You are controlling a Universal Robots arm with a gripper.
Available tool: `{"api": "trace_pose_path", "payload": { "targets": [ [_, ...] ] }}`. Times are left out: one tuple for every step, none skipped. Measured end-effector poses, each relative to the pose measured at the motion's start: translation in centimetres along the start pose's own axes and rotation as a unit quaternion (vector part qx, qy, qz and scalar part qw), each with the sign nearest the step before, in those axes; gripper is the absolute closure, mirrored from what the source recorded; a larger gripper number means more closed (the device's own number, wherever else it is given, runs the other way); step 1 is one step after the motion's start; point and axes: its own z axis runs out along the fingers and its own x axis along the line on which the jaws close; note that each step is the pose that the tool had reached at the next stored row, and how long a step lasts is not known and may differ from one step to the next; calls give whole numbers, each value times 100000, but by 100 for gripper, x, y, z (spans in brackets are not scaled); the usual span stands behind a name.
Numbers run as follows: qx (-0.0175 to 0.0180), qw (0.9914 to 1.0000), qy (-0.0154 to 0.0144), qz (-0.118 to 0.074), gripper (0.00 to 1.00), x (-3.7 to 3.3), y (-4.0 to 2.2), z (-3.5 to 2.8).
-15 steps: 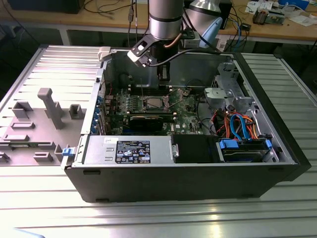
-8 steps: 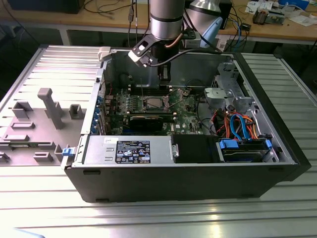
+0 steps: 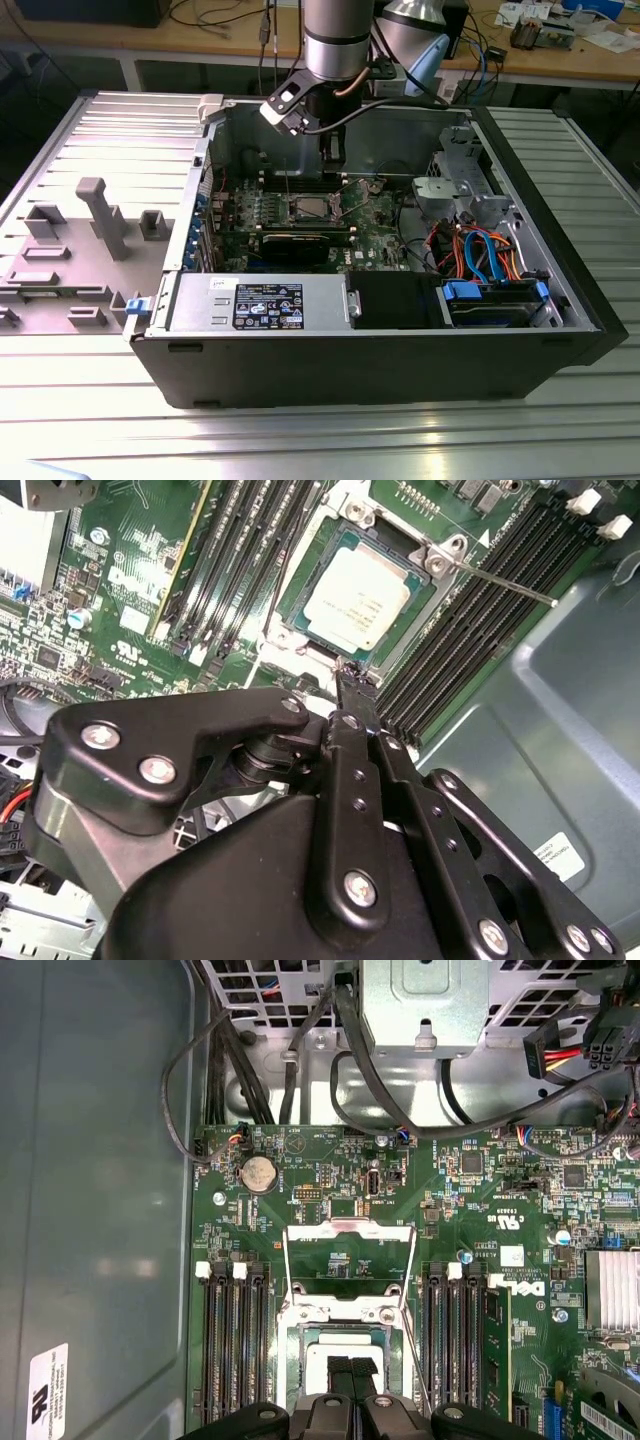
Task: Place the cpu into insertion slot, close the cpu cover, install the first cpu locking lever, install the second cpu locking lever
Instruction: 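Close the cpu cover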
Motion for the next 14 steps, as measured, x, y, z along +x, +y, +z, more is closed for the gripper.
{"api": "trace_pose_path", "payload": {
  "targets": [
    [0, 100000, 1, 0, 89, 0, 1, 0],
    [0, 100000, -1, -5, 89, 0, 3, 0],
    [0, 100000, 1, -9, 89, 0, 11, 1],
    [1, 100000, -1, -4, 89, 0, 18, 1],
    [1, 100000, -2, -6, 89, 0, 21, 1],
    [2, 100000, -2, -2, 89, 0, 24, 1],
    [1, 100000, -5, 1, 89, 0, 27, 1],
    [-1, 100000, -4, 0, 89, 0, 31, 1],
    [-2, 100000, -3, 3, 89, 0, 33, 2],
    [0, 100000, -6, -1, 89, 0, 34, 2],
    [0, 100000, -5, -2, 89, -1, 37, 2],
    [0, 100000, -4, -1, 89, 0, 38, 2],
    [0, 100000, -4, -2, 89, 0, 40, 2],
    [-1, 100000, -4, -3, 89, -1, 42, 2]
  ]
}}
